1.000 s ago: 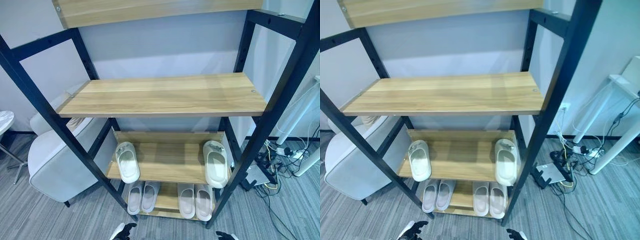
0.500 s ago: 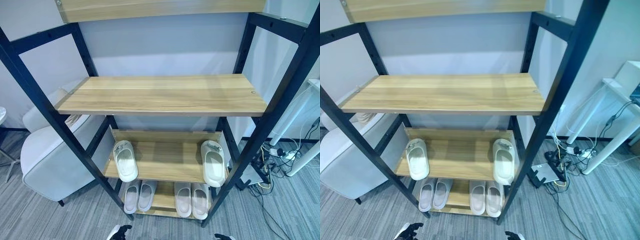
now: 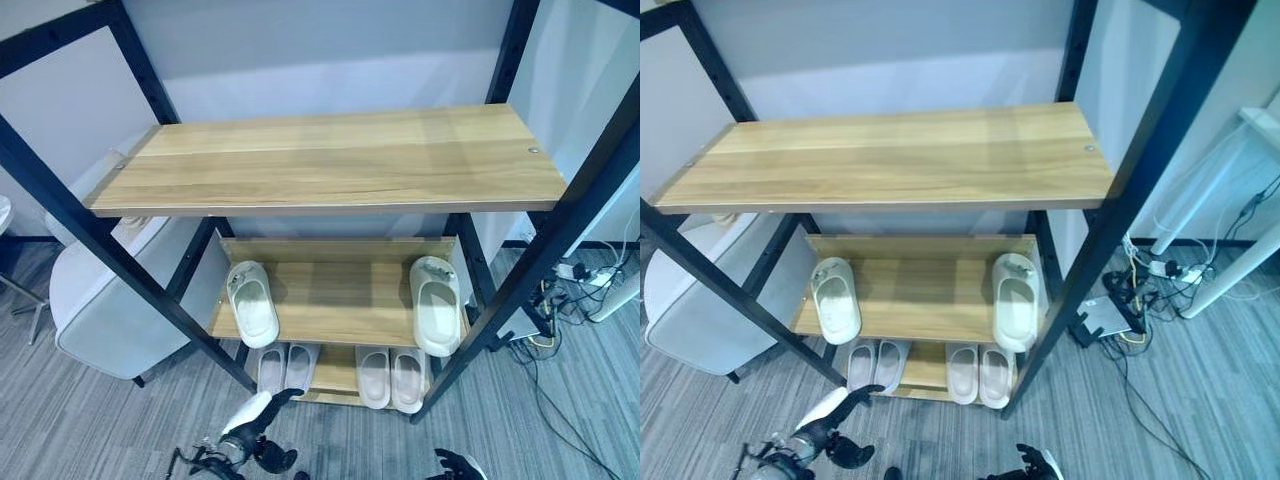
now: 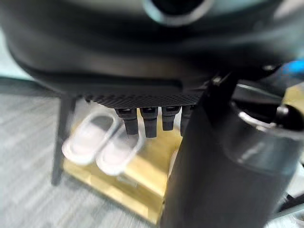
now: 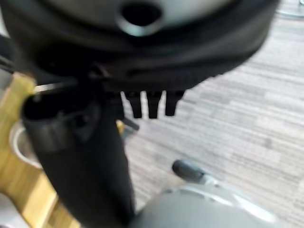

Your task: Arrange the slippers neatly on the shoe rack.

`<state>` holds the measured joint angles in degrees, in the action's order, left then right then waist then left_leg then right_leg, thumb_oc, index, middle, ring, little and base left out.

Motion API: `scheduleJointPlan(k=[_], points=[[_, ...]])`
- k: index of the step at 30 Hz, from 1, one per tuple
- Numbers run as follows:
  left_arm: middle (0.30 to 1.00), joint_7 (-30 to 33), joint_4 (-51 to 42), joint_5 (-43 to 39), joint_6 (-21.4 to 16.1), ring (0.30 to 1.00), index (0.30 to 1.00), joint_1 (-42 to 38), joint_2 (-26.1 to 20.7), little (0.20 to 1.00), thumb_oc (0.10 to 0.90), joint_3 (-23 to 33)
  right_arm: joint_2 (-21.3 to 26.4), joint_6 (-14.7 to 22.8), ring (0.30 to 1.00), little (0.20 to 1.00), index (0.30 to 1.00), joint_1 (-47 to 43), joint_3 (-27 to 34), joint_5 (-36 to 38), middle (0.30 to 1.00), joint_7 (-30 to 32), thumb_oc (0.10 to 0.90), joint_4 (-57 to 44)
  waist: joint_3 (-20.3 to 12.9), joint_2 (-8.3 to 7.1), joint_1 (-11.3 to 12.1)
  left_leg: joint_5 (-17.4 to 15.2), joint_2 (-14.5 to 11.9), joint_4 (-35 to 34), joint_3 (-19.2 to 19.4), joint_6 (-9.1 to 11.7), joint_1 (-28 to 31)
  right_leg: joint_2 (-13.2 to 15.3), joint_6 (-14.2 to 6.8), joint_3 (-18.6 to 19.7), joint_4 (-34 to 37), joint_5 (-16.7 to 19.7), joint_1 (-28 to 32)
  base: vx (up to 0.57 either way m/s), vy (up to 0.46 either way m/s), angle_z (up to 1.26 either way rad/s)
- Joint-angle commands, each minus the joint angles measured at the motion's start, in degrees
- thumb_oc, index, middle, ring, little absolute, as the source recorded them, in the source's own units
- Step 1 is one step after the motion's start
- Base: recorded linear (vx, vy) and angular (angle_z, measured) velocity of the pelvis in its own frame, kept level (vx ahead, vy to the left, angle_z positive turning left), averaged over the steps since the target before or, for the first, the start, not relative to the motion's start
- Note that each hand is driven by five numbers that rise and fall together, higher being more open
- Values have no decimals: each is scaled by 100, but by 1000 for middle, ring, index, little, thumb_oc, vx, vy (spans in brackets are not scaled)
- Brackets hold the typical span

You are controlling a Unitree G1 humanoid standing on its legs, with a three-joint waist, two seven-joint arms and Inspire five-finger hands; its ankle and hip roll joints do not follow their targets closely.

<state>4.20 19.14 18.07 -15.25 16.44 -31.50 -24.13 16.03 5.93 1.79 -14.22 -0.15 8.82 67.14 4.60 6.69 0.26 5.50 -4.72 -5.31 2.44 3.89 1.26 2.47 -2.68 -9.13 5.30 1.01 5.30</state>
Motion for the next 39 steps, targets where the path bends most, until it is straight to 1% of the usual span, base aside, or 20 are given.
scheduleJointPlan(k=[1,2,3,4,6,8,12,13,16,17,20,21,22,24,25,27,32,35,38,39], points=[[900,-50,-847,-121,-524,900,900,-20,-705,900,800,419,-60,131,900,900,900,-229,-56,-207,900,174,800,186,-39,-420,184,-631,347,31,-50,-98,126,537,-678,107,-30,-101,-316,0,0,0],[900,-128,-1270,-251,-586,900,900,251,-949,900,800,711,-39,111,900,900,900,-228,-28,-247,900,183,800,205,-64,-404,226,-685,338,31,-55,-92,147,533,-693,91,-30,-154,-290,0,0,0],[900,-150,-1313,-267,-573,900,900,292,-968,900,800,745,-49,111,900,900,900,-224,-39,-249,900,183,800,205,-66,-413,218,-692,336,31,-54,-91,156,531,-693,92,-30,-160,-282,0,0,0],[900,-184,-1566,-450,-629,900,900,439,-1068,900,800,950,-37,98,900,900,900,-212,-26,-286,900,171,800,211,-62,-407,243,-625,339,31,-56,-92,125,535,-687,81,-30,-107,-305,0,0,0],[900,-211,-2028,-813,-695,900,900,720,-1234,900,800,1330,-46,76,900,900,900,-171,-40,-334,900,166,800,223,-81,-420,280,-684,330,31,-79,-83,158,527,-696,63,-30,-175,-256,24,-8,1],[900,-75,-2467,-1207,-785,900,900,820,-1262,900,800,1642,-48,44,900,900,900,-143,-75,-422,900,188,800,237,-97,-430,329,-682,329,31,-118,-76,162,523,-696,42,-30,-185,-238,14,-22,5],[900,0,-2737,-1576,-797,900,900,714,-1092,900,800,1822,-84,-8,900,900,900,-127,-173,-586,900,217,800,258,-115,-443,339,-675,325,31,-159,-64,167,516,-690,-11,-30,-213,-203,23,-26,14],[900,75,-2818,-1840,-802,900,900,521,-947,900,800,1885,-102,-27,900,900,900,-113,-197,-604,900,212,800,234,-132,-461,343,-665,324,31,-187,-60,167,508,-681,-34,-30,-215,-191,31,-28,17],[900,113,-2985,-2069,-795,900,900,212,-761,900,800,1937,-150,-83,900,900,900,-91,-240,-650,900,190,800,243,-156,-481,338,-665,314,31,-215,-49,183,502,-673,-59,-30,-232,-164,26,-34,5],[900,109,-2988,-2074,-791,900,900,209,-760,900,800,1939,-149,-84,900,900,900,-94,-238,-651,900,190,800,244,-151,-479,337,-665,314,31,-217,-48,186,502,-673,-60,-30,-233,-161,31,-46,0],[900,17,-3132,-2488,-802,900,900,-61,-482,900,800,1858,-188,-136,900,900,900,-106,-288,-695,900,173,800,251,-172,-487,315,-665,300,31,-204,-43,216,494,-666,-58,-30,-240,-133,16,-26,0],[900,-42,-3166,-2744,-793,900,900,-150,-328,900,800,1809,-196,-164,900,900,900,-115,-297,-711,900,166,800,261,-176,-490,299,-668,295,31,-197,-44,223,493,-664,-51,-30,-242,-131,37,-47,0],[900,-115,-3190,-3113,-763,900,900,-294,-49,900,800,1677,-216,-192,900,900,900,-101,-306,-716,900,160,800,265,-194,-484,255,-675,285,31,-176,-46,241,492,-657,-41,-30,-250,-119,30,-38,0],[900,-121,-3183,-3120,-763,900,900,-304,-43,900,800,1673,-208,-194,900,900,900,-103,-301,-716,900,158,800,263,-188,-475,259,-677,283,31,-174,-46,244,490,-657,-39,-30,-250,-116,0,0,0],[900,-124,-3131,-3152,-744,900,900,-537,105,900,800,1481,-222,-200,900,900,900,-88,-285,-691,900,150,800,259,-200,-463,205,-684,284,31,-152,-50,260,485,-655,-24,-30,-260,-112,16,-32,-1],[900,-87,-3157,-3178,-684,900,900,-716,221,900,800,1324,-239,-238,900,900,900,-94,-299,-707,900,185,800,282,-211,-447,155,-692,277,31,-141,-52,277,492,-652,-4,-30,-263,-106,11,-22,-1],[900,72,-3068,-2940,-658,900,900,-1320,324,900,800,900,-238,-275,900,900,900,-137,-346,-745,900,267,800,294,-253,-371,-5,-728,274,31,-50,-56,294,492,-654,67,-30,-266,-133,27,-28,-5],[900,226,-2979,-2773,-642,900,900,-1527,365,900,800,830,-227,-276,900,900,900,-136,-339,-744,900,296,800,287,-263,-341,-61,-736,277,31,-19,-55,292,488,-654,88,-30,-272,-151,25,-14,-8],[900,590,-2799,-2294,-591,900,900,-1821,398,900,800,798,-233,-271,900,900,900,-105,-309,-701,900,354,800,286,-280,-313,-129,-745,282,31,-3,-57,295,487,-647,113,-30,-273,-164,27,-19,-7],[900,733,-2714,-1947,-534,900,900,-2020,315,900,800,758,-234,-260,900,900,900,-81,-329,-706,900,397,800,277,-288,-298,-164,-750,285,31,11,-52,290,486,-649,121,-30,-264,-171,31,-22,-12]])
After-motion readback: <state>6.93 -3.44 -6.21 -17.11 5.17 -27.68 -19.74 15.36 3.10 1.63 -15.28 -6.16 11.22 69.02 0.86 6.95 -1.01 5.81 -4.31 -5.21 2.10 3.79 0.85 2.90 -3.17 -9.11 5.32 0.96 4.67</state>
